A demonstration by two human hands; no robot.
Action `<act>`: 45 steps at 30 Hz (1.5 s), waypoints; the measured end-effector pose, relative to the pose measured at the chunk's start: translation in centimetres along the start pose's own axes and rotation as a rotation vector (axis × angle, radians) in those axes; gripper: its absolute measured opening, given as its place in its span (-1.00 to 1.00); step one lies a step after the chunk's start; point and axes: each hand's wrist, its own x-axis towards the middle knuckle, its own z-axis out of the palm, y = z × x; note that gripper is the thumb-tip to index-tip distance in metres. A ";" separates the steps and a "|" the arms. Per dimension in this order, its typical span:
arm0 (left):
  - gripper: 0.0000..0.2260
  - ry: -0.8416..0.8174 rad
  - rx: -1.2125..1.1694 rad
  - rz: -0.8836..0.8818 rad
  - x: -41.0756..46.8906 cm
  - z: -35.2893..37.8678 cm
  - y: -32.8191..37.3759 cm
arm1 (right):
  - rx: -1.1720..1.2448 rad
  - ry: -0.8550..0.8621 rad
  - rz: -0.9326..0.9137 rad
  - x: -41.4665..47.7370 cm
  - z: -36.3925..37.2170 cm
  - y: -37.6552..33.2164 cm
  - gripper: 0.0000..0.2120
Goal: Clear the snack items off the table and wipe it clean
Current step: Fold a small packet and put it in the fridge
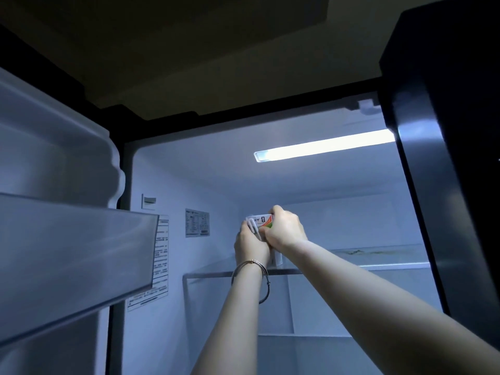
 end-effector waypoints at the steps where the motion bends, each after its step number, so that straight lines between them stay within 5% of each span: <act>1: -0.70 -0.004 0.001 0.003 0.0 -0.1 0.0 | -0.019 -0.004 -0.009 -0.1 0.0 0.1 -0.65; 6: -0.63 -0.011 -0.015 0.012 -1.1 -0.7 0.7 | -0.047 0.003 -0.037 -1.2 -0.8 0.2 -0.37; 15: -0.35 0.017 -0.008 0.054 -4.7 -3.2 4.4 | 0.013 0.107 -0.093 -4.6 -4.7 -1.8 -0.44; 33: -0.46 0.144 0.033 0.038 -21.9 -10.6 8.7 | 0.169 0.029 -0.337 -20.4 -11.3 -4.4 -0.45; 45: -0.44 0.142 0.171 0.101 -30.1 -15.4 10.9 | 0.308 -0.041 -0.270 -29.1 -14.0 -5.3 -0.42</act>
